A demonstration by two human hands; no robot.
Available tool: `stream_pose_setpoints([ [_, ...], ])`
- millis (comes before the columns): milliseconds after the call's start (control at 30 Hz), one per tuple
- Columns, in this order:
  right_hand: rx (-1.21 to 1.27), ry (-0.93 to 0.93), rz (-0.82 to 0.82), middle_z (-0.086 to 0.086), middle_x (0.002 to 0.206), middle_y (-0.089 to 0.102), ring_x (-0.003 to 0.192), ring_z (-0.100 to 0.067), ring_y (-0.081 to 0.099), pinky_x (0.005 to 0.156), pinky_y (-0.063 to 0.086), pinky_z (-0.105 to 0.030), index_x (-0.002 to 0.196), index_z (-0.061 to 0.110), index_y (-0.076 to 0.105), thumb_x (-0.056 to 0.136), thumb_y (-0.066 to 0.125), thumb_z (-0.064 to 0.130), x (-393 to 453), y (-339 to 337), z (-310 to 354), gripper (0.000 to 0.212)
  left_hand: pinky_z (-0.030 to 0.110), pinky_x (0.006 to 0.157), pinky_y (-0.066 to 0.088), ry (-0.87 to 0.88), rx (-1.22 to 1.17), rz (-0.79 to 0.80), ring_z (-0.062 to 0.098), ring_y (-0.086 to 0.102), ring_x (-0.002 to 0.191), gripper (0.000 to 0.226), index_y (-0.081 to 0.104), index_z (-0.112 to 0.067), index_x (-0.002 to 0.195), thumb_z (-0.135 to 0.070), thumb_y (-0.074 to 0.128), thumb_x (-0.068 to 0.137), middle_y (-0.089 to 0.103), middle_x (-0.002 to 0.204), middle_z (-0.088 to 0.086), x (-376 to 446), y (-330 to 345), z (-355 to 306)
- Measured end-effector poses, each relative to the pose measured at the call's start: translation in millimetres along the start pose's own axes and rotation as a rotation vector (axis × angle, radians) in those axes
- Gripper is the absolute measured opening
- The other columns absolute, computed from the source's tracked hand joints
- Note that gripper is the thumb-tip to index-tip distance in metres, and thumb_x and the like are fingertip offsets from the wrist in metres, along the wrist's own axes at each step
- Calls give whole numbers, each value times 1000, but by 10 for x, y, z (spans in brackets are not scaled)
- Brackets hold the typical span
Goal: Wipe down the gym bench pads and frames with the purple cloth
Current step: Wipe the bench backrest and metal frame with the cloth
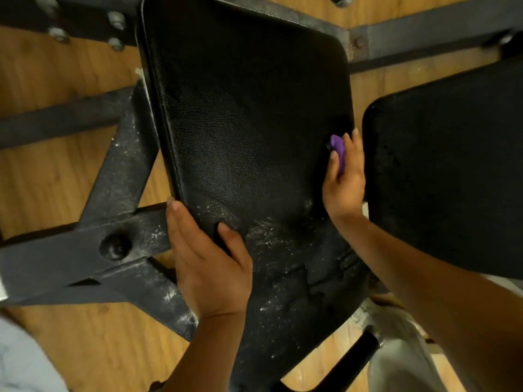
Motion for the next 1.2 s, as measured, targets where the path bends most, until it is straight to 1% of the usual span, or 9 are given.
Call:
stream_pose_setpoints([
  [100, 76, -170, 68, -15, 152, 30, 144, -26, 24, 114, 29, -49, 140, 0, 40, 100, 43, 14, -185, 144, 336, 43, 36, 106, 35, 20, -7, -3, 37, 35, 137, 59, 23, 10, 144, -17, 45, 97, 33, 148, 28, -5, -3, -12],
  [300, 86, -415, 260, -17, 154, 24, 145, -28, 19, 118, 18, -48, 142, -4, 34, 99, 45, 12, -498, 220, 543, 47, 52, 104, 43, 44, -7, 0, 40, 35, 136, 58, 22, 11, 144, -18, 43, 98, 33, 146, 30, -20, 8, -3],
  [400, -58, -338, 214, -15, 157, 16, 146, -25, 16, 119, 20, -44, 144, 4, 34, 99, 46, 16, -481, 33, 199, 48, 53, 103, 42, 13, -13, 6, 41, 35, 135, 59, 21, 10, 144, -19, 42, 97, 33, 147, 30, -13, 5, -2],
  [500, -40, -220, 215, -7, 158, 15, 145, -14, 19, 117, 21, -24, 144, 11, 37, 98, 48, 13, -647, -154, -117, 47, 52, 103, 43, 22, -19, 6, 43, 37, 134, 59, 22, 10, 144, -18, 43, 97, 33, 146, 31, -22, 2, -9],
  [600, -32, -191, 241, -1, 156, 24, 142, -10, 26, 116, 28, -32, 144, 13, 38, 98, 47, 11, -902, -247, -383, 46, 51, 101, 42, 21, -15, 1, 44, 37, 133, 59, 22, 10, 144, -18, 43, 96, 33, 146, 31, -14, 2, -3],
  [800, -17, -165, 166, -9, 155, 25, 145, -23, 21, 116, 25, -43, 144, 7, 37, 101, 33, 13, -933, -129, -497, 43, 42, 96, 41, -12, -4, 4, 42, 39, 130, 60, 23, 9, 145, -18, 46, 96, 33, 147, 29, -11, -6, -4],
  [1033, 40, -138, 62, -11, 154, 28, 145, -25, 20, 119, 21, -37, 143, 7, 39, 102, 37, 14, 66, 141, -3, 41, 41, 97, 42, 4, 14, 4, 40, 39, 132, 60, 22, 9, 146, -18, 45, 97, 33, 148, 27, 2, -23, -18],
  [1133, 23, -202, 105, -8, 156, 22, 145, -21, 20, 117, 25, -41, 146, 9, 34, 102, 36, 11, -224, 27, -103, 44, 39, 96, 40, 15, 6, 9, 38, 37, 133, 60, 22, 9, 146, -19, 45, 98, 33, 147, 27, -7, -32, -49],
  [1200, -13, -147, 162, -1, 157, 19, 145, -15, 19, 117, 25, -40, 147, 14, 32, 101, 35, 11, -695, -141, -402, 46, 41, 95, 41, 9, 0, 7, 37, 37, 132, 60, 22, 9, 146, -19, 44, 98, 33, 148, 27, -27, -32, -55],
])
Point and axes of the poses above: each hand's wrist, its own x-axis towards the middle knuckle, its own y-axis out of the palm, z = x × y, the point moved 6 cm from there along x, towards the middle knuckle
